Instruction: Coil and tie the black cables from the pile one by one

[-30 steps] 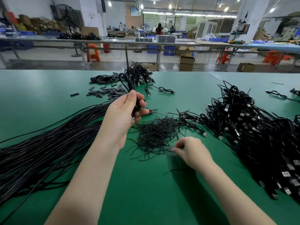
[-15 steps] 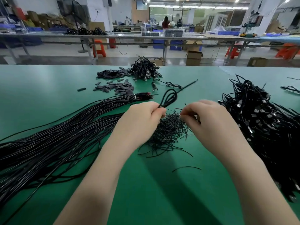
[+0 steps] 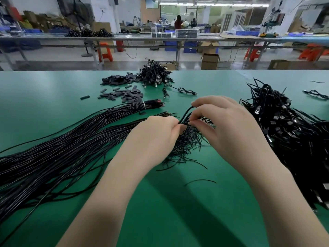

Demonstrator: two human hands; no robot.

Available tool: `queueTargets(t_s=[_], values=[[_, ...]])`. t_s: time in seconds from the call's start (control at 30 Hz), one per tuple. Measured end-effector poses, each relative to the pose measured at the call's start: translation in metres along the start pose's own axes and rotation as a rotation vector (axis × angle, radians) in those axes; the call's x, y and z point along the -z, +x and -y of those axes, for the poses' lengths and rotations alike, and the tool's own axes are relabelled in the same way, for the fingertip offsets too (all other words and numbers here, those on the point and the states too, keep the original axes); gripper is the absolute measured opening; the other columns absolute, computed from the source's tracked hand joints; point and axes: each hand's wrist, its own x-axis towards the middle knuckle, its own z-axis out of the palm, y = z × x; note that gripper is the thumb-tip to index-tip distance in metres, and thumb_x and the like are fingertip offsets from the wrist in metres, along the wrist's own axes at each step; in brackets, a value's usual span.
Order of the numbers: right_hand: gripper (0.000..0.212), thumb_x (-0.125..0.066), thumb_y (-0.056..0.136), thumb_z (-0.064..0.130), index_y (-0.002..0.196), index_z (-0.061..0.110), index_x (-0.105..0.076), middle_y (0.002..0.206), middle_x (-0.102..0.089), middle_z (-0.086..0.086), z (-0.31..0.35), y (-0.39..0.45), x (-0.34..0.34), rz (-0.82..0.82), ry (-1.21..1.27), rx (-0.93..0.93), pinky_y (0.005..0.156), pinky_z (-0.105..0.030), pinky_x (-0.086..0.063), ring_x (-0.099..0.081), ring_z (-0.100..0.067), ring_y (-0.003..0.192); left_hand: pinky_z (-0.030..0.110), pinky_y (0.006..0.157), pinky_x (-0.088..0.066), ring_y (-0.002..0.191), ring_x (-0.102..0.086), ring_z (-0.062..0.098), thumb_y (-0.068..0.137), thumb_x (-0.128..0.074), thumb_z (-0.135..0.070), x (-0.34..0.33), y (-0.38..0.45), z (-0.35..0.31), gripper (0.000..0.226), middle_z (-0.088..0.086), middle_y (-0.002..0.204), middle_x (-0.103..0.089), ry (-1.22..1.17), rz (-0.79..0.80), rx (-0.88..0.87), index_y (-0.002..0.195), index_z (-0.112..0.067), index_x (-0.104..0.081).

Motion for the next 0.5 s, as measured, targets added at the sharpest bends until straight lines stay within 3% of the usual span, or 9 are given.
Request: queueTargets(t_s=[0.13, 0.4, 0.5], values=[[0.004, -0.07, 0.087, 0.016, 0.085, 0.013, -0.071, 0.099, -0.07, 0.001, -0.003, 0.001, 0.003, 0.051, 0.008, -0.024, 0.078, -0.038, -0.049, -0.064, -0.027, 0.093, 0.036, 0.06, -0.042, 0.07, -0.054, 0.022, 0.101, -0.035, -0.046, 0.0, 0.0, -0.001, 0.041, 0.0, 0.07, -0.053, 0.084, 0.079, -0.033, 0.081, -0.014, -0.051], [0.005, -0.068, 0.087, 0.022, 0.086, 0.019, -0.071, 0.088, -0.066, 0.004, -0.006, 0.0, 0.001, 0.115, 0.103, -0.066, 0.079, -0.038, -0.048, -0.059, -0.02, 0.088, 0.033, 0.064, -0.033, 0.079, -0.049, 0.022, 0.102, -0.031, -0.047, -0.008, 0.002, -0.009, 0.036, -0.006, 0.073, -0.043, 0.218, 0.142, -0.105, 0.1, -0.018, -0.053], [0.003, -0.071, 0.082, 0.029, 0.08, 0.028, -0.072, 0.077, -0.066, 0.014, -0.015, -0.001, 0.003, 0.19, 0.252, -0.164, 0.071, -0.019, -0.047, -0.058, -0.003, 0.077, 0.032, 0.068, -0.03, 0.088, -0.055, 0.024, 0.103, -0.027, -0.043, -0.011, -0.002, -0.01, 0.025, -0.007, 0.077, -0.041, 0.332, 0.117, -0.189, 0.092, -0.025, -0.039]])
